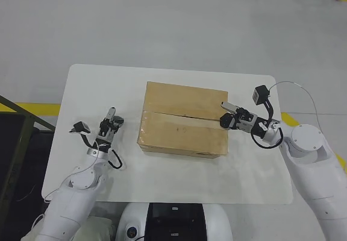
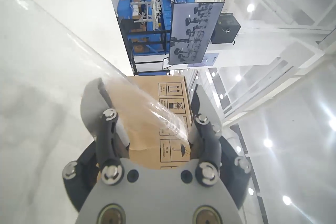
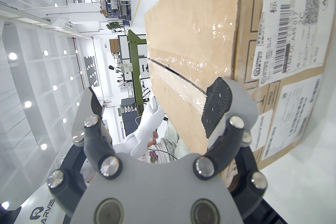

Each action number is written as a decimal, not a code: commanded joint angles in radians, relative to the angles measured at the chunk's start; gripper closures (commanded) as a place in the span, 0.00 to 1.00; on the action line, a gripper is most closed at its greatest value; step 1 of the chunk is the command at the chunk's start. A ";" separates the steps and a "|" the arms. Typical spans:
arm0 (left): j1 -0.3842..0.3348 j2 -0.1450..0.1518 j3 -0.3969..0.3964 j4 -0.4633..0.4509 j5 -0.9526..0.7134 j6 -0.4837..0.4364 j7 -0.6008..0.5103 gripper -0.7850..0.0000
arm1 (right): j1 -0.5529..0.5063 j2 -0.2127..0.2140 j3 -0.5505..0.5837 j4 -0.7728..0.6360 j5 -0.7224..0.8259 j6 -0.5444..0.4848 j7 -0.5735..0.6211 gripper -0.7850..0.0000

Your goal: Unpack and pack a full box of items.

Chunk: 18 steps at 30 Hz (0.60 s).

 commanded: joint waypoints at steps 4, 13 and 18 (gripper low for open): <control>0.002 -0.006 -0.008 0.006 0.006 0.006 0.017 0.52 | 0.000 0.000 0.000 0.000 0.000 0.000 0.000 0.00; 0.024 -0.016 -0.028 0.003 -0.002 0.012 0.045 0.70 | 0.000 0.000 0.000 0.000 0.000 0.000 0.000 0.00; 0.020 -0.023 -0.037 0.010 -0.013 0.021 0.055 0.84 | 0.000 0.000 0.000 0.000 0.000 0.000 0.000 0.00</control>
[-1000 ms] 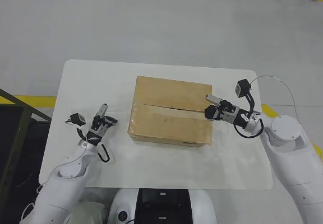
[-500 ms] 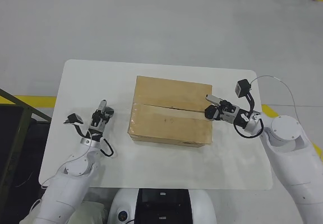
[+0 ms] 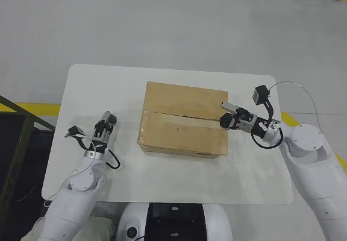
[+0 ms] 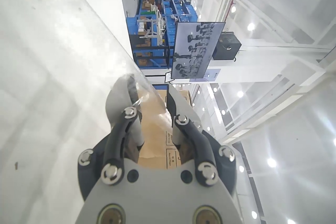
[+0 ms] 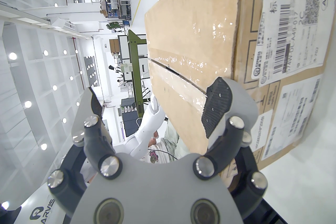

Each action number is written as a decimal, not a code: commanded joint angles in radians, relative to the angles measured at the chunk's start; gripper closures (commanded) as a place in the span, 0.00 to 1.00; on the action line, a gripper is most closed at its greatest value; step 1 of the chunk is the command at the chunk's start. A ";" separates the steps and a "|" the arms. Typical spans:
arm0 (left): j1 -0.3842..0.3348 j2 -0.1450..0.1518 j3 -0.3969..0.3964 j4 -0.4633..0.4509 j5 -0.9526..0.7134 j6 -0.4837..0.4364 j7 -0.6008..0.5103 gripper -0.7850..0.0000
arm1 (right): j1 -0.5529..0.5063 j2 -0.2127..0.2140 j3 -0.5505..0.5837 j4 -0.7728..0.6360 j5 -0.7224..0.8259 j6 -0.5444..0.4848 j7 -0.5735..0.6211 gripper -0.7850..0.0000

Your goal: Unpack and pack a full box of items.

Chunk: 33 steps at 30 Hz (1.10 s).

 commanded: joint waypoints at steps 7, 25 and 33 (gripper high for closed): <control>-0.011 -0.010 -0.007 0.011 -0.003 0.020 0.004 0.97 | 0.000 0.000 0.000 0.000 0.000 0.000 0.000 0.00; 0.017 -0.025 -0.045 -0.233 0.054 -0.022 -0.004 0.95 | 0.000 0.000 0.000 0.000 0.000 0.000 0.000 0.00; -0.005 -0.032 -0.018 -0.325 0.123 0.039 -0.040 0.93 | 0.000 0.000 0.000 0.000 0.000 0.000 0.000 0.00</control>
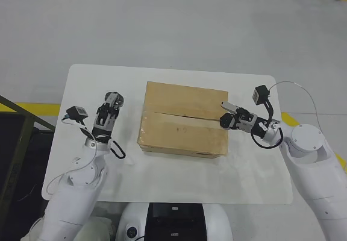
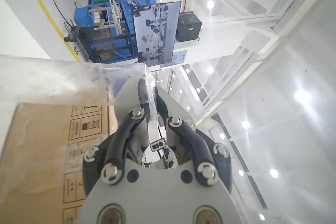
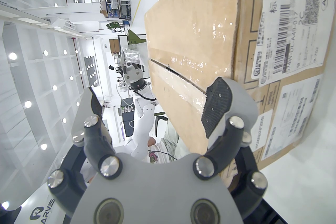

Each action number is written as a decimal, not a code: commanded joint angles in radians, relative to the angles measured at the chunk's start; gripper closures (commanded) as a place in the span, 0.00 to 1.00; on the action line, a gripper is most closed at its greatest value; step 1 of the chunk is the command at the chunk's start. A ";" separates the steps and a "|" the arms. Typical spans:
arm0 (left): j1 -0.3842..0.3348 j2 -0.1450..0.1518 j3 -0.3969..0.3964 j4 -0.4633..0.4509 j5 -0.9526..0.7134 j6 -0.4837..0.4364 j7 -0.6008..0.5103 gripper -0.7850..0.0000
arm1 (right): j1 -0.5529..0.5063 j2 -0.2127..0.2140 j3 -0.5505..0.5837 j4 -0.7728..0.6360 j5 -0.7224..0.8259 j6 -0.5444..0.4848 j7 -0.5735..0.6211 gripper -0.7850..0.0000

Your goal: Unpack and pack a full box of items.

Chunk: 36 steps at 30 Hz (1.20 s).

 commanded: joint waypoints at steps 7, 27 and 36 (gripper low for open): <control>-0.037 -0.011 0.065 -0.067 0.079 0.054 -0.024 0.90 | 0.000 0.000 0.000 0.000 0.000 0.000 0.000 0.00; -0.133 -0.048 0.266 -0.042 0.255 0.096 -0.060 0.89 | 0.000 0.000 0.000 0.000 0.000 0.000 0.000 0.00; -0.191 -0.066 0.336 0.025 0.307 0.097 -0.064 0.83 | 0.000 0.000 0.000 0.000 0.000 0.000 0.000 0.00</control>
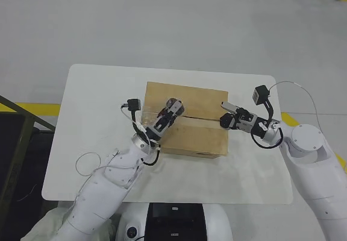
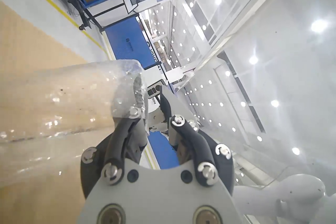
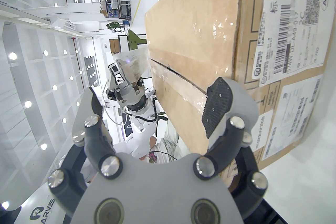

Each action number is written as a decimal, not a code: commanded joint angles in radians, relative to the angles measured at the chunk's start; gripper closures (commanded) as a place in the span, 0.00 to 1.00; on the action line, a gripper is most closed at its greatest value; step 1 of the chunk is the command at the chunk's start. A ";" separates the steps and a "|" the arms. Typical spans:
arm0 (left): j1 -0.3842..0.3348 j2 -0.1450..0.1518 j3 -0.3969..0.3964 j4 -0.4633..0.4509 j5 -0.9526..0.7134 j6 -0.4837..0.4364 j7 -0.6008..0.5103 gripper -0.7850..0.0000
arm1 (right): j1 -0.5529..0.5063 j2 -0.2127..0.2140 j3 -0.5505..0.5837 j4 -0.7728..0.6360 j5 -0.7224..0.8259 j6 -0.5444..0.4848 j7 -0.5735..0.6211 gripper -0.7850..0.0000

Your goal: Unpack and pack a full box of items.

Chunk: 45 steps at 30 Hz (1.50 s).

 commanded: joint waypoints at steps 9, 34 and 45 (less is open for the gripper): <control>-0.037 -0.012 0.037 0.043 0.078 0.078 -0.017 0.61 | 0.000 0.000 0.000 0.000 0.000 0.000 0.000 0.00; -0.035 -0.030 0.048 -0.011 0.169 0.008 0.037 0.00 | 0.000 0.000 0.000 0.000 0.000 0.000 0.000 0.00; 0.049 -0.015 -0.042 -0.134 0.260 0.082 0.017 0.00 | 0.000 0.000 0.000 0.000 0.000 0.000 0.000 0.00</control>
